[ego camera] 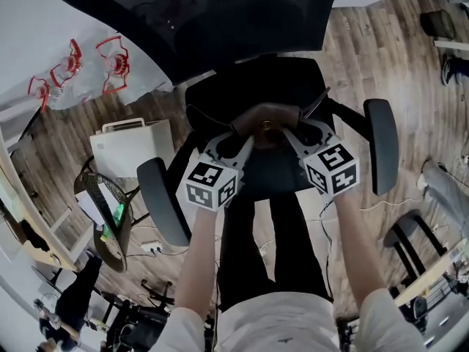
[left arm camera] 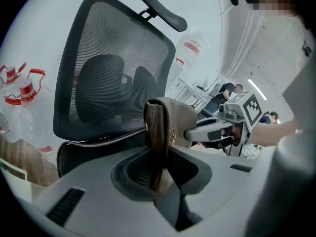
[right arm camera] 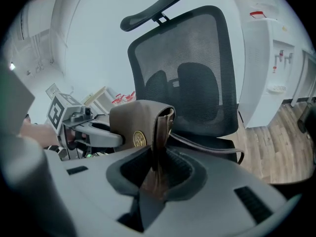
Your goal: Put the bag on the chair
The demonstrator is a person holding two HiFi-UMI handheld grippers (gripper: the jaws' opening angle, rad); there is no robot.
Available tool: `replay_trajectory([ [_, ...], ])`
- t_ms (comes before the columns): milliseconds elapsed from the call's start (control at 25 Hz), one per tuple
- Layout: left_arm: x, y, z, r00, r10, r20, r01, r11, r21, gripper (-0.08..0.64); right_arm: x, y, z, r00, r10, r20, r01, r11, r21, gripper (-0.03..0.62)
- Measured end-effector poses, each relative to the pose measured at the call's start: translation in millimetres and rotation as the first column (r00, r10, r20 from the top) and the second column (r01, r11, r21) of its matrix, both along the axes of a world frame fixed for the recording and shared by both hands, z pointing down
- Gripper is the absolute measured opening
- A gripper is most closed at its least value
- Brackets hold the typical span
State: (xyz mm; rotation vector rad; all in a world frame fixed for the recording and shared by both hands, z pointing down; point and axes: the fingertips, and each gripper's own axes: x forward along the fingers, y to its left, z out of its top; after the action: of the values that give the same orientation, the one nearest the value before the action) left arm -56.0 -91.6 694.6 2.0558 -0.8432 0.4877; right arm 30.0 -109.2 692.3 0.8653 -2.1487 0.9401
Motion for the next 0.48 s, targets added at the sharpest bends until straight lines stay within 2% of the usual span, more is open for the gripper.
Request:
replay_trajectory([
  [480, -1, -28, 25, 0.999, 0.013, 0.033, -0.013, 1.000, 0.016, 0.058, -2, -27, 24, 1.000, -0.017, -0.024, 0.017, 1.000, 0.004, 0.081],
])
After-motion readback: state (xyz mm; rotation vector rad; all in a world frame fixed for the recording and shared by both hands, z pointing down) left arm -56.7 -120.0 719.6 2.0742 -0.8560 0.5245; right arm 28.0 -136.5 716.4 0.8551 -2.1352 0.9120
